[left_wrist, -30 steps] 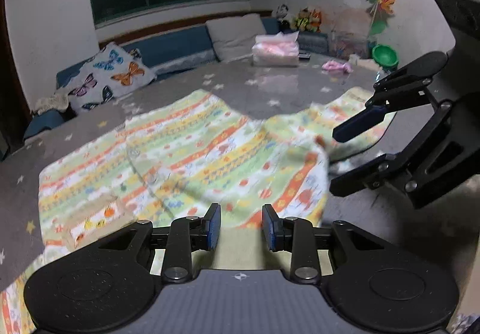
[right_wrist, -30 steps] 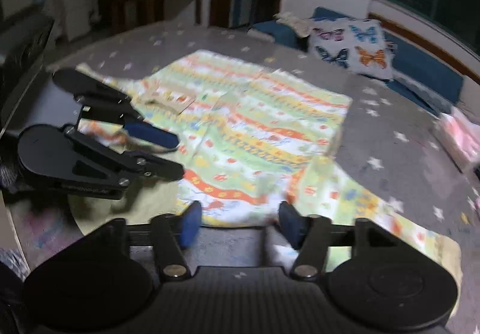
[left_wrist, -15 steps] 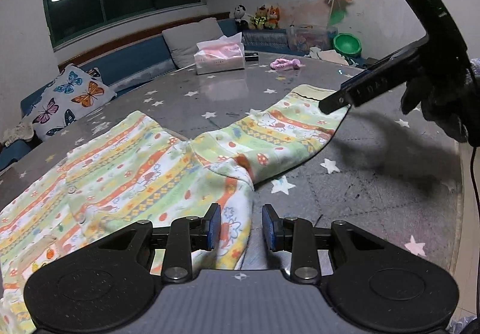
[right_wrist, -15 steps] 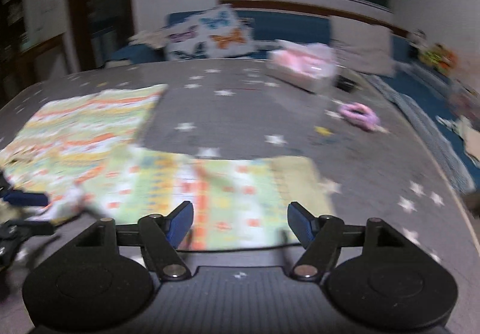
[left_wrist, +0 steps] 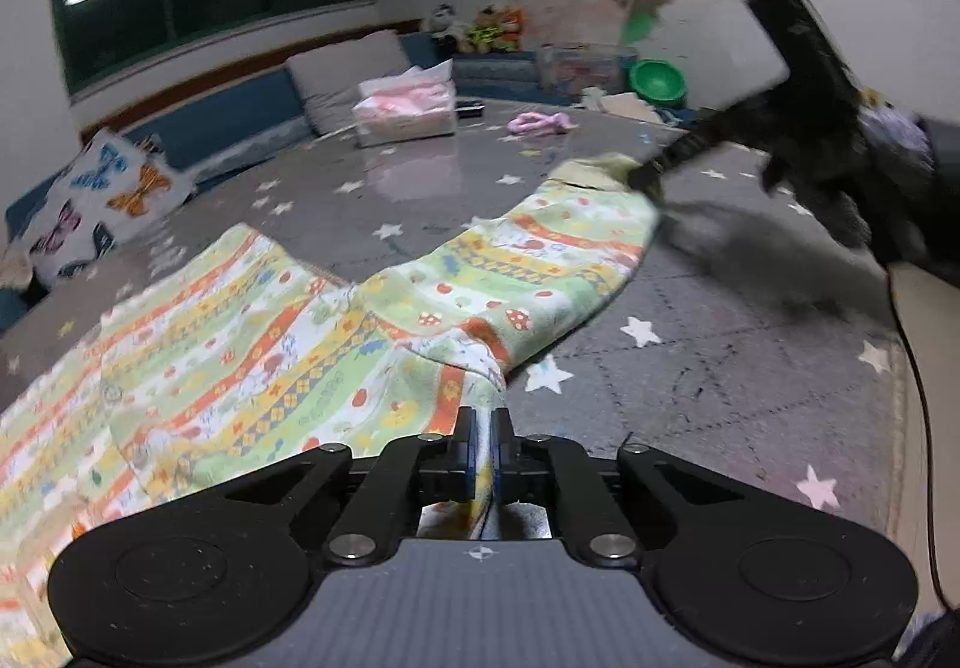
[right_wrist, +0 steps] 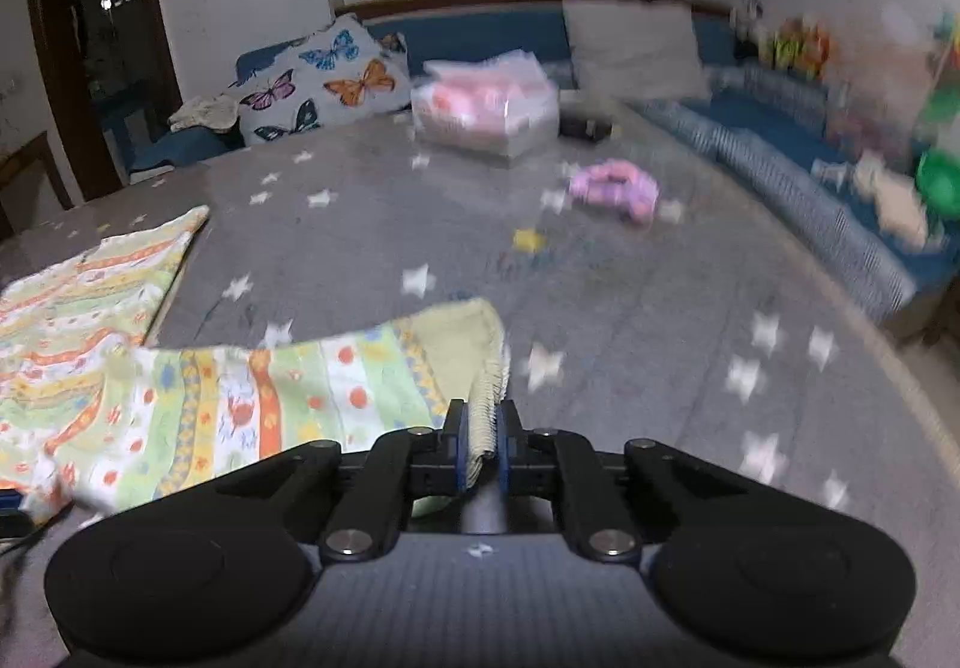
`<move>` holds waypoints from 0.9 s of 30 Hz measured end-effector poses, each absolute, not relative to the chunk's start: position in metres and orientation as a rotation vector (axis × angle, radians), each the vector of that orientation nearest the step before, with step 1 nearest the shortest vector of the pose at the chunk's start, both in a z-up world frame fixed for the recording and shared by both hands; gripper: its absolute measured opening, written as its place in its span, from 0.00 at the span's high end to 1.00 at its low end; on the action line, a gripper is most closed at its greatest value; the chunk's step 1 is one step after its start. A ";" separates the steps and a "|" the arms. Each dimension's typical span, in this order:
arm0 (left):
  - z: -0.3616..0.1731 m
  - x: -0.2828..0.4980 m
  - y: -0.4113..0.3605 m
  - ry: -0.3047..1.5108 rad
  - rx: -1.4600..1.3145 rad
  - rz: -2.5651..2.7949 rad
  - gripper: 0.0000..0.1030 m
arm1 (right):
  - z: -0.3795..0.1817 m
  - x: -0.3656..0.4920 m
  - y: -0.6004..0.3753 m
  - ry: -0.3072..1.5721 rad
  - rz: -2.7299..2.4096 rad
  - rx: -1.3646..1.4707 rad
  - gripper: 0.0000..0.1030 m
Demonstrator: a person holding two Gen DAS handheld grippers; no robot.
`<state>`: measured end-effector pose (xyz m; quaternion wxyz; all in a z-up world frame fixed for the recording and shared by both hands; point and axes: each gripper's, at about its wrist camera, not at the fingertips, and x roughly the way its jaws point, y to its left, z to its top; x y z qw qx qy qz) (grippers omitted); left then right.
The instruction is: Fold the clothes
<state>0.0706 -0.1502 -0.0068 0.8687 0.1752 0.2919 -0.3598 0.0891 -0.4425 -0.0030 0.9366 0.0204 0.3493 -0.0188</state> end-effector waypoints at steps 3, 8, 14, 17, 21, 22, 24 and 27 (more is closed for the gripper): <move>-0.007 0.065 -0.150 0.606 0.404 -0.806 0.96 | 0.012 0.098 -0.437 0.647 -0.055 -0.022 0.93; -0.015 0.061 -0.153 0.625 0.398 -0.831 0.94 | -0.004 0.121 -0.426 0.722 -0.088 -0.117 0.91; 0.005 0.060 -0.145 0.561 0.355 -0.804 0.91 | -0.004 0.119 -0.428 0.728 -0.128 -0.108 0.81; 0.006 0.076 -0.143 0.579 0.316 -0.717 0.73 | 0.009 0.120 -0.423 0.706 -0.063 -0.062 0.68; -0.009 0.091 -0.143 0.667 0.293 -0.651 0.66 | 0.008 0.130 -0.409 0.705 0.011 -0.036 0.49; -0.012 0.090 -0.143 0.675 0.298 -0.650 0.64 | 0.007 0.133 -0.405 0.707 0.026 -0.030 0.48; -0.015 0.086 -0.141 0.673 0.299 -0.651 0.63 | -0.002 0.142 -0.402 0.725 0.033 -0.013 0.47; -0.016 0.083 -0.138 0.672 0.289 -0.664 0.62 | -0.014 0.152 -0.405 0.746 0.003 0.008 0.44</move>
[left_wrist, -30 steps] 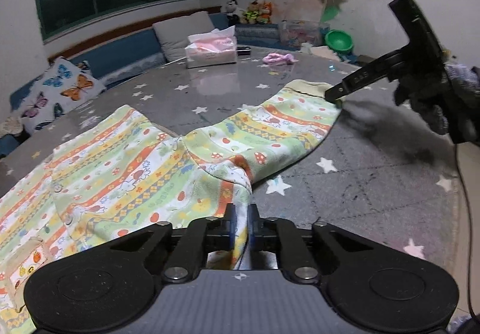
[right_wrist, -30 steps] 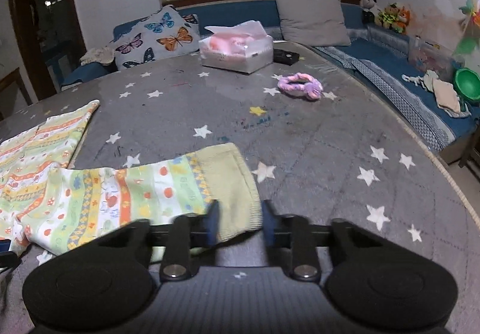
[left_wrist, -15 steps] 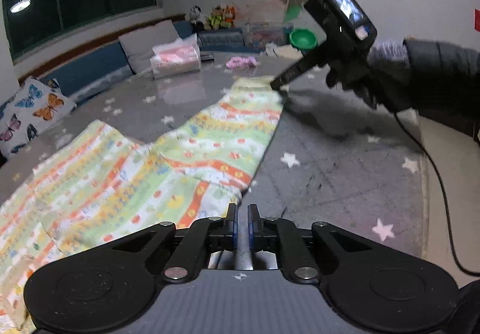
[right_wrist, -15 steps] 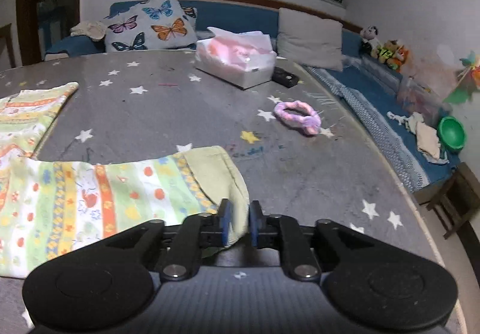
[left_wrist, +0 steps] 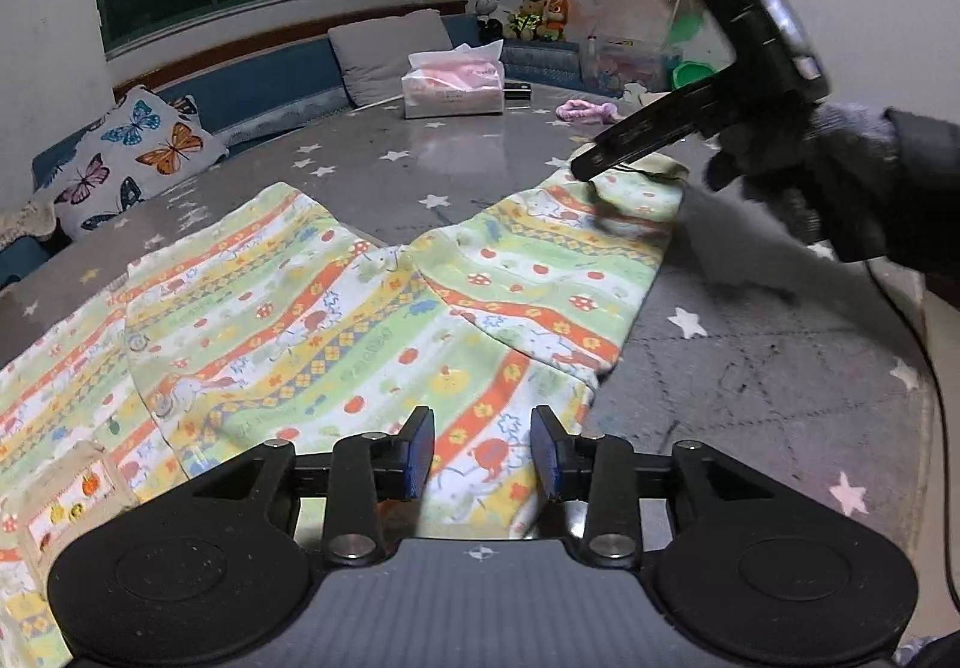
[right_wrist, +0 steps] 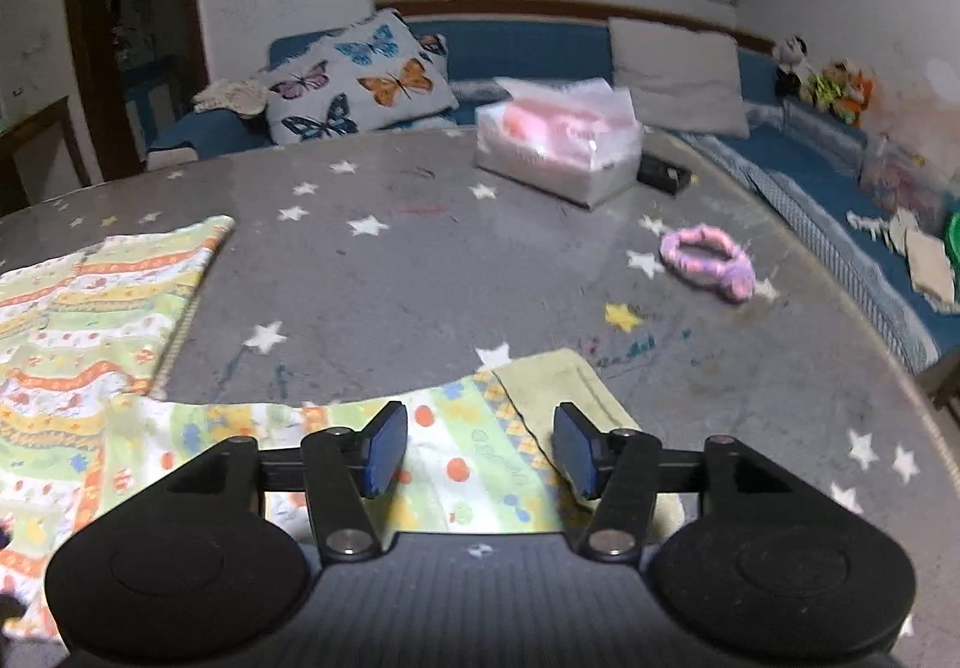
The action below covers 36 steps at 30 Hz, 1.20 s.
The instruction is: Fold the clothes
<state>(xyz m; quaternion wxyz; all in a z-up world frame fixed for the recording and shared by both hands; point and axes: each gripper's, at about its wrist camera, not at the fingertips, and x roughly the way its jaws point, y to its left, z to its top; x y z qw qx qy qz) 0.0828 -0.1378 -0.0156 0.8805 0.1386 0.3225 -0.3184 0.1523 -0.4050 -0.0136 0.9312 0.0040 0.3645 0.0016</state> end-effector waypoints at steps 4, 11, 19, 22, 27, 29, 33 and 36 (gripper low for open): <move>-0.016 0.078 -0.135 0.665 0.278 -0.663 0.61 | -0.020 0.158 -0.415 0.743 -0.036 0.018 0.40; -0.014 0.070 -0.125 0.649 0.251 -0.618 0.33 | -0.006 0.145 -0.399 0.709 -0.006 -0.012 0.24; -0.003 0.056 -0.104 0.599 0.206 -0.543 0.02 | -0.002 0.125 -0.348 0.700 0.138 -0.067 0.04; 0.000 0.053 -0.092 0.589 0.180 -0.501 0.00 | -0.006 0.119 -0.332 0.702 0.156 -0.099 0.02; 0.001 0.048 -0.067 0.588 0.139 -0.424 0.00 | -0.012 0.105 -0.321 0.713 0.189 -0.106 0.00; 0.002 0.045 -0.057 0.587 0.130 -0.386 0.00 | -0.011 0.099 -0.315 0.708 0.199 -0.134 0.00; 0.002 0.042 -0.038 0.579 0.095 -0.305 0.00 | -0.002 0.089 -0.302 0.678 0.241 -0.159 0.00; -0.002 0.040 -0.029 0.587 0.085 -0.233 0.00 | 0.004 0.083 -0.283 0.664 0.310 -0.161 0.00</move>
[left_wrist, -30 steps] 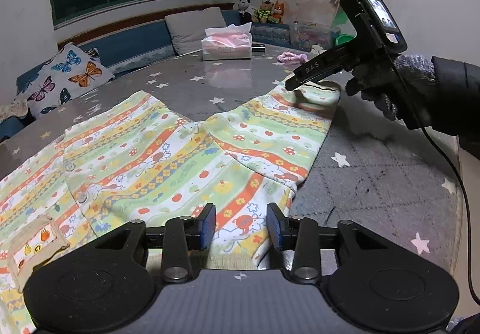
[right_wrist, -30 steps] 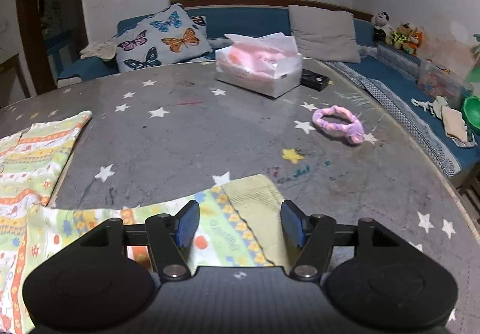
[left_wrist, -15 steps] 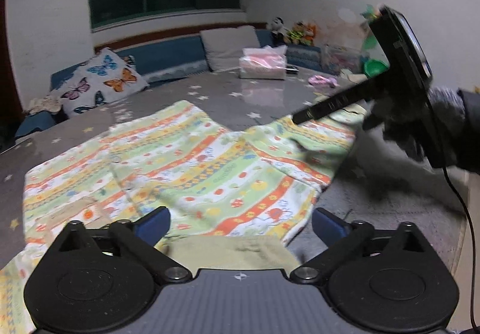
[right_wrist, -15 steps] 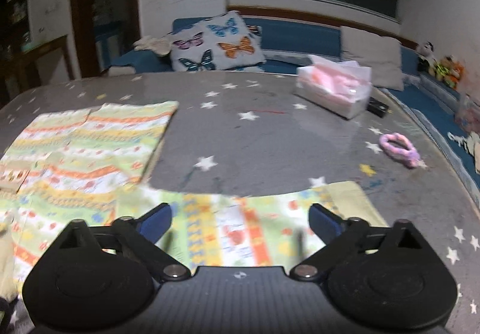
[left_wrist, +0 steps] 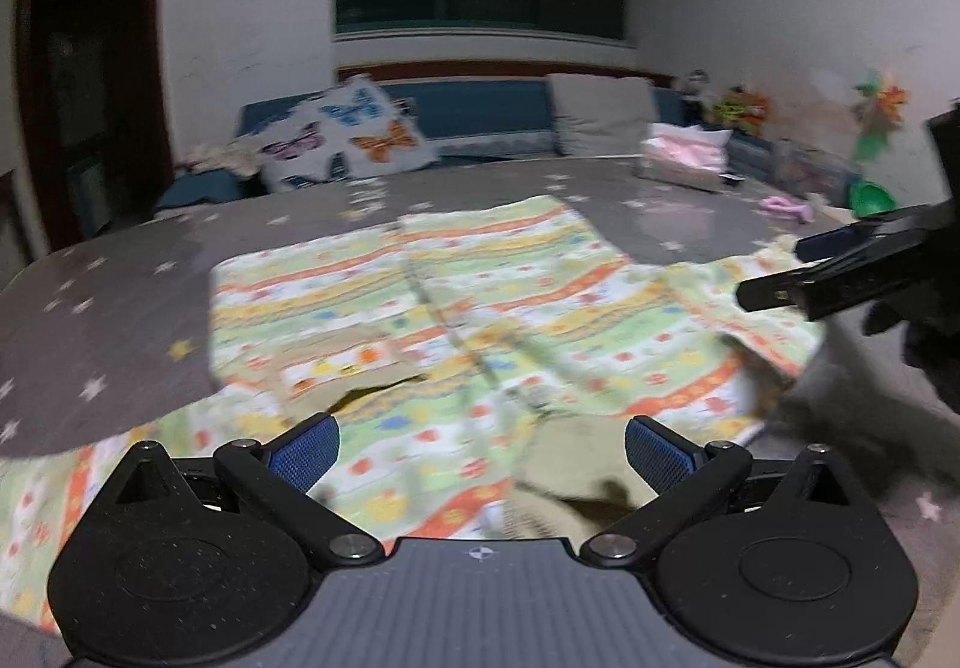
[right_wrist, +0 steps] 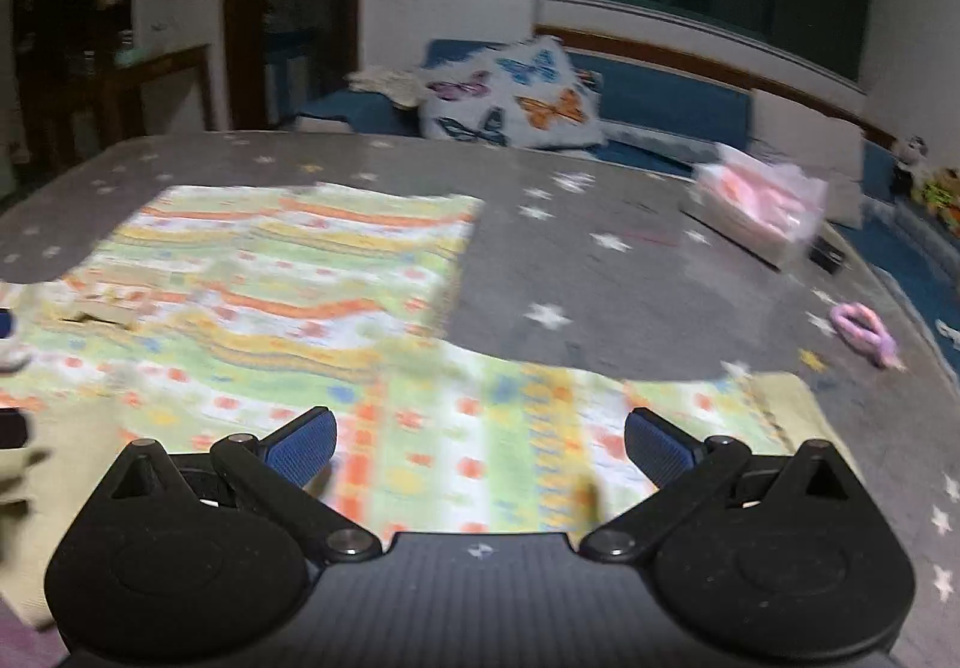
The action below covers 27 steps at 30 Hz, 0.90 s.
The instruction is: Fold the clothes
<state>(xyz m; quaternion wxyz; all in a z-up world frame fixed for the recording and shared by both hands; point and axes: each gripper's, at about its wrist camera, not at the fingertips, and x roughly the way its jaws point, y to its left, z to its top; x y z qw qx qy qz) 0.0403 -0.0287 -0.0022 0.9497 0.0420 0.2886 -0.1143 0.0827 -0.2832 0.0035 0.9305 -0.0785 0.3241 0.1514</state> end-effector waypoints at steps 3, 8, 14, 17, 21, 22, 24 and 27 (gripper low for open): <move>-0.009 0.037 -0.024 0.606 0.102 -0.186 0.00 | 0.002 0.077 -0.263 0.662 0.375 -0.178 0.00; -0.017 0.030 -0.016 0.632 0.092 -0.160 0.00 | -0.014 0.067 -0.235 0.707 0.440 -0.250 0.00; -0.004 0.035 -0.001 0.595 0.057 -0.120 0.00 | -0.013 0.057 -0.221 0.683 0.459 -0.312 0.00; -0.001 0.052 0.012 0.605 0.006 -0.069 0.00 | -0.014 0.057 -0.216 0.685 0.456 -0.317 0.00; -0.003 0.074 0.034 0.625 -0.084 0.017 0.00 | -0.017 0.058 -0.216 0.692 0.453 -0.308 0.00; -0.005 0.079 0.041 0.628 -0.100 0.054 0.00 | -0.017 0.059 -0.216 0.693 0.452 -0.305 0.00; -0.008 0.084 0.053 0.637 -0.119 0.123 0.00 | -0.017 0.060 -0.217 0.696 0.452 -0.300 0.00; -0.015 0.090 0.071 0.657 -0.148 0.214 0.00 | -0.017 0.061 -0.218 0.702 0.453 -0.289 0.00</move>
